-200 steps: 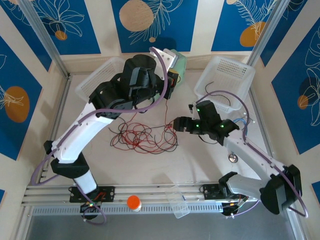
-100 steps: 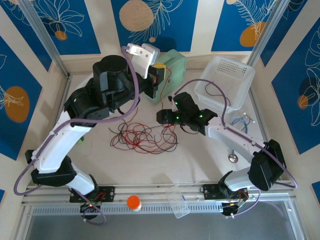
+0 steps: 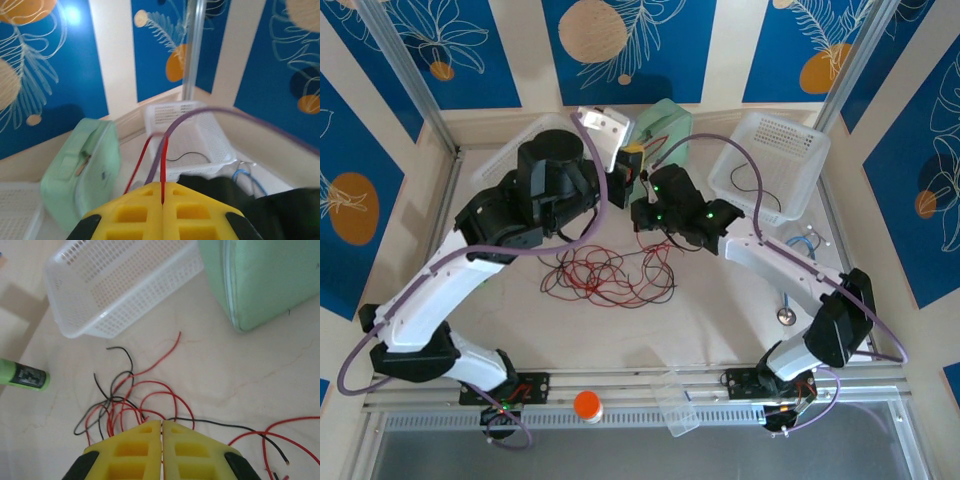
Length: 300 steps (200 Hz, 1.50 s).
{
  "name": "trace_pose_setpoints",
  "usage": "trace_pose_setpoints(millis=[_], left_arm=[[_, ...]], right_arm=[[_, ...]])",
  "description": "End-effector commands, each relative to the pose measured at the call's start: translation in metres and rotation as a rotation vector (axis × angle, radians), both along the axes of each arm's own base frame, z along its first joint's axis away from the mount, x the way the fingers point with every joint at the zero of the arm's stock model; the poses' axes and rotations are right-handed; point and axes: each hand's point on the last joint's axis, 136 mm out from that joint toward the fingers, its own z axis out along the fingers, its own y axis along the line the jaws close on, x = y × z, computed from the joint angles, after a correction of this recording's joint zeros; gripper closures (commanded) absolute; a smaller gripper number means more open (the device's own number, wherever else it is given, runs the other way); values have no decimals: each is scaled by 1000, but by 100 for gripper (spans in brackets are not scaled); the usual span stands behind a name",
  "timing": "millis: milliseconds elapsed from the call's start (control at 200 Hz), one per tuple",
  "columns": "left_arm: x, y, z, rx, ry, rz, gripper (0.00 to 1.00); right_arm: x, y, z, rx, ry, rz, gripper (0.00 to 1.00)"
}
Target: Untangle the cables
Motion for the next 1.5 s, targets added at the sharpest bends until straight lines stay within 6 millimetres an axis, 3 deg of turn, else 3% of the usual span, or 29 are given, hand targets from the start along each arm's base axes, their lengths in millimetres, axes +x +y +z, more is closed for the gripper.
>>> trace_pose_setpoints(millis=[0,140,295,420,610,730,1000,1166,1301,1396,1496], left_arm=[[9,19,-24,39,1,115,99],[16,35,-67,95,53,205,99],[24,53,-99,125,116,272,99],[27,50,-119,106,169,243,99],[20,27,-146,64,221,92,99],[23,30,-153,57,257,102,100],[35,50,-133,24,268,158,100],[54,83,-109,28,249,276,99],[72,111,-77,-11,180,363,99],[82,126,-57,-31,117,405,98],[92,139,-46,-21,67,457,98]], right_arm=[[-15,-11,67,99,-97,13,100],[-26,-19,105,208,-106,29,100],[-36,-28,127,262,-103,36,100],[-40,-31,134,287,-104,35,100],[-41,-33,142,319,-109,37,100],[-38,-33,133,298,-84,28,100],[-23,-20,81,276,42,-8,100],[-10,-2,51,247,111,-18,96],[0,17,24,239,162,-12,98],[11,37,22,261,151,21,100],[29,64,33,296,105,67,100]])
